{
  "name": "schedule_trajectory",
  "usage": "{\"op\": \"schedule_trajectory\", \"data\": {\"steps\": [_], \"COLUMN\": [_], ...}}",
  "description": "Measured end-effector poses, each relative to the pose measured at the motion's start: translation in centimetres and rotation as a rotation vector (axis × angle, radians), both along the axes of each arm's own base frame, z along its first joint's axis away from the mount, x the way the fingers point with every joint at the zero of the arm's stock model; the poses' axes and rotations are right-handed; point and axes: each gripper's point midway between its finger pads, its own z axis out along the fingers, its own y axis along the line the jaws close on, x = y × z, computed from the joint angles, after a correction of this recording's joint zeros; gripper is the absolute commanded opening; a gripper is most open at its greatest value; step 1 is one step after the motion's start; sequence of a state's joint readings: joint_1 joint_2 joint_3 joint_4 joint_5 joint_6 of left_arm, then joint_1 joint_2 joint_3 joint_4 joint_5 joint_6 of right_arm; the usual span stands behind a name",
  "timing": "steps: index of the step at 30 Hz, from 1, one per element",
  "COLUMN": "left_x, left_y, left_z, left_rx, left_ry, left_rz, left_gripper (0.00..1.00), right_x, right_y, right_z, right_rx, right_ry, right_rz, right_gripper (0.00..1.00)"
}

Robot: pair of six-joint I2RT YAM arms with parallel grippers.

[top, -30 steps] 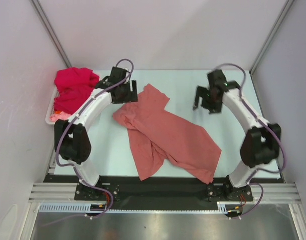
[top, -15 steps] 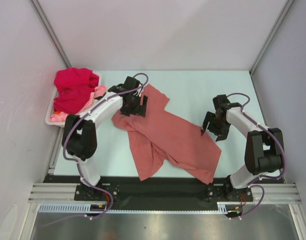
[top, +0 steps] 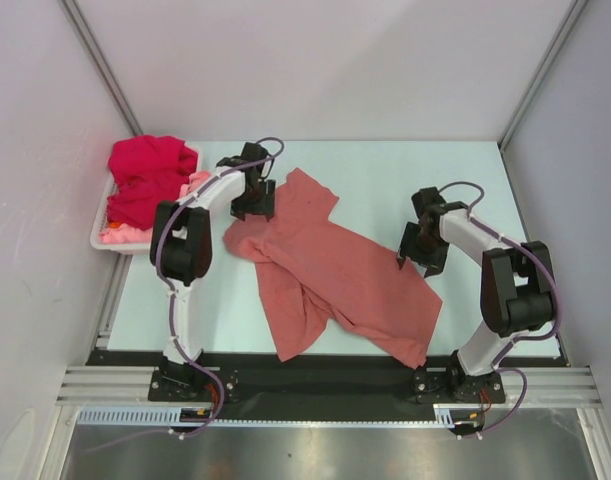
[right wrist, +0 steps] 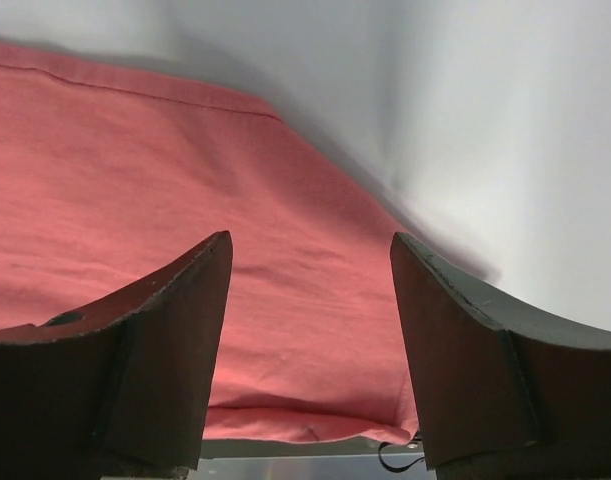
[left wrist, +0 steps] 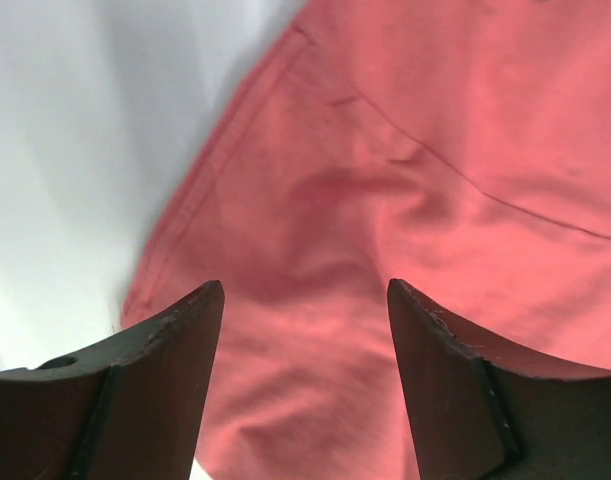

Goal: Fold and stack the t-shirts
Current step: Flatten the tshirt out

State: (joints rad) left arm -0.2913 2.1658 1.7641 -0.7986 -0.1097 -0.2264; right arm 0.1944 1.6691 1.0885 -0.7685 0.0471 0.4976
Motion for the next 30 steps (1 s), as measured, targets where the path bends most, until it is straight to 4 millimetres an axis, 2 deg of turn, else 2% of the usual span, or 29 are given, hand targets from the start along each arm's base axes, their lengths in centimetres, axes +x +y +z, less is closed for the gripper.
{"op": "schedule_trajectory", "data": {"steps": [5, 10, 12, 16, 17, 18, 20, 23, 24, 25, 27, 30], "left_x": [-0.3, 0.2, 0.2, 0.7, 0.8, 0.9, 0.9, 0.9, 1.0, 1.1, 1.3, 1.5], "left_y": [0.2, -0.4, -0.4, -0.9, -1.1, -1.4, -1.9, -3.0, -3.3, -3.7, -4.5, -5.8], "left_z": [-2.7, -2.7, -2.7, -2.7, -2.6, -2.6, -2.5, -2.2, -1.9, -1.7, -0.7, 2.0], "left_rx": [-0.022, -0.04, -0.039, -0.061, -0.072, -0.085, -0.112, -0.161, -0.175, -0.184, -0.203, -0.226], "left_ry": [0.064, 0.062, 0.068, 0.07, 0.07, 0.071, 0.074, 0.078, 0.077, 0.071, 0.051, -0.003], "left_rz": [0.008, 0.002, 0.002, -0.006, -0.008, -0.009, -0.016, -0.029, -0.032, -0.037, -0.054, -0.085], "left_gripper": [0.69, 0.57, 0.42, 0.2, 0.09, 0.01, 0.0, 0.0, 0.0, 0.0, 0.0, 0.0], "right_x": [0.1, 1.0, 1.5, 2.0, 2.0, 2.0, 2.0, 2.4, 2.8, 3.4, 4.7, 6.8], "right_y": [0.0, 0.1, 0.2, 0.4, 0.4, 0.4, 0.2, -0.3, -0.5, -0.6, -0.7, -1.3], "right_z": [-1.2, -1.9, -1.8, -1.7, -1.7, -1.7, -1.7, -1.5, -1.3, -1.0, 0.1, 2.7], "right_rx": [-0.053, -0.055, -0.05, -0.045, -0.045, -0.045, -0.046, -0.049, -0.051, -0.055, -0.064, -0.094], "right_ry": [0.016, 0.012, 0.0, -0.018, -0.018, -0.018, -0.019, -0.022, -0.027, -0.034, -0.057, -0.126], "right_rz": [0.019, 0.05, 0.063, 0.079, 0.082, 0.082, 0.086, 0.075, 0.07, 0.067, 0.058, 0.046], "right_gripper": [0.7, 0.69, 0.64, 0.56, 0.53, 0.42, 0.34, 0.15, 0.04, 0.0, 0.0, 0.0]}}
